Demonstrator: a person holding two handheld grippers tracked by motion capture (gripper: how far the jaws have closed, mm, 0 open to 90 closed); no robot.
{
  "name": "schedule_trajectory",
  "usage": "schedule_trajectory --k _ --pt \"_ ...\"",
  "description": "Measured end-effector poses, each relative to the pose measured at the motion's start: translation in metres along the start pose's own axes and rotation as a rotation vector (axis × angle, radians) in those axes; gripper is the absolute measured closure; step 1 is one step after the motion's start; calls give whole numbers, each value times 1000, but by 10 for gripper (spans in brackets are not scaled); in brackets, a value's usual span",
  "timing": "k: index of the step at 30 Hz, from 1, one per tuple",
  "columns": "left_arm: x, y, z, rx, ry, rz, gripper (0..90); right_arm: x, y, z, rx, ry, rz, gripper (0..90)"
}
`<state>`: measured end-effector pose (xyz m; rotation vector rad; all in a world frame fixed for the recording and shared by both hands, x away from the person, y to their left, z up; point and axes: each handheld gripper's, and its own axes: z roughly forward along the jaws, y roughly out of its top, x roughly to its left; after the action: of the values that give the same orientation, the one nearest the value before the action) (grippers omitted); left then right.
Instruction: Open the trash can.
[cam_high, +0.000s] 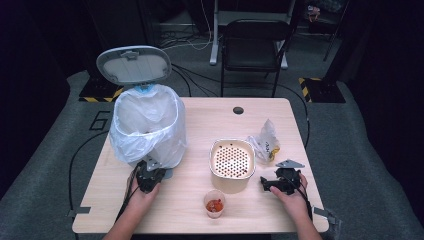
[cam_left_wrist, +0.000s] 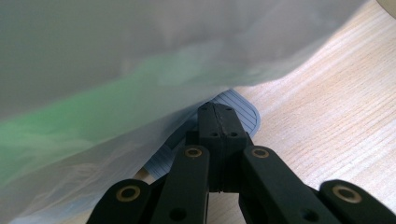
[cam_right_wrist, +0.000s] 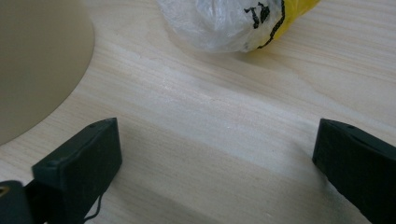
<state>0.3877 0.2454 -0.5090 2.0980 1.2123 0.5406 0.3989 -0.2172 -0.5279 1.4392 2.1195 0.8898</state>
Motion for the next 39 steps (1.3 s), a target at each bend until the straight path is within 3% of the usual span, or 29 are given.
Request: schedule_trajectory --k 1,4,6,9,12,18,21,23,27,30,34,35,37,39 --pt "1 0 -1 7 -7 4 900 1 1 -3 5 5 -7 112" --pt "0 0 0 3 0 17 900 2 3 -6 17 3 7 173" --pt "1 0 -1 5 -2 23 900 2 4 -7 25 -3 -13 180" --pt "1 0 0 1 -6 1 900 2 7 -13 34 -13 14 224" --pt "1 0 0 -3 -9 -3 900 0 10 -18 21 -9 32 236" --pt "1 0 0 -5 -7 0 900 -1 15 -29 7 11 14 234" --pt "1 0 -1 9 -5 46 900 0 21 -36 -8 7 1 239" --pt "-1 0 0 -8 4 34 900 1 27 -40 -21 -4 -14 245" --pt "2 1 -1 14 -11 45 900 -2 38 -44 -46 -8 -41 242" --pt "1 0 0 7 -11 0 900 -7 56 -43 -68 -18 -49 224" --pt "3 1 0 7 -9 25 900 -12 73 -43 -82 -25 -57 216" --pt "3 1 -1 11 -11 33 900 -17 84 -43 -99 -35 -45 236" --pt "3 1 -1 9 -8 33 900 -19 90 -44 -106 -34 -39 258" --pt "3 1 0 5 -6 28 900 -25 100 -46 -115 -30 -15 340"
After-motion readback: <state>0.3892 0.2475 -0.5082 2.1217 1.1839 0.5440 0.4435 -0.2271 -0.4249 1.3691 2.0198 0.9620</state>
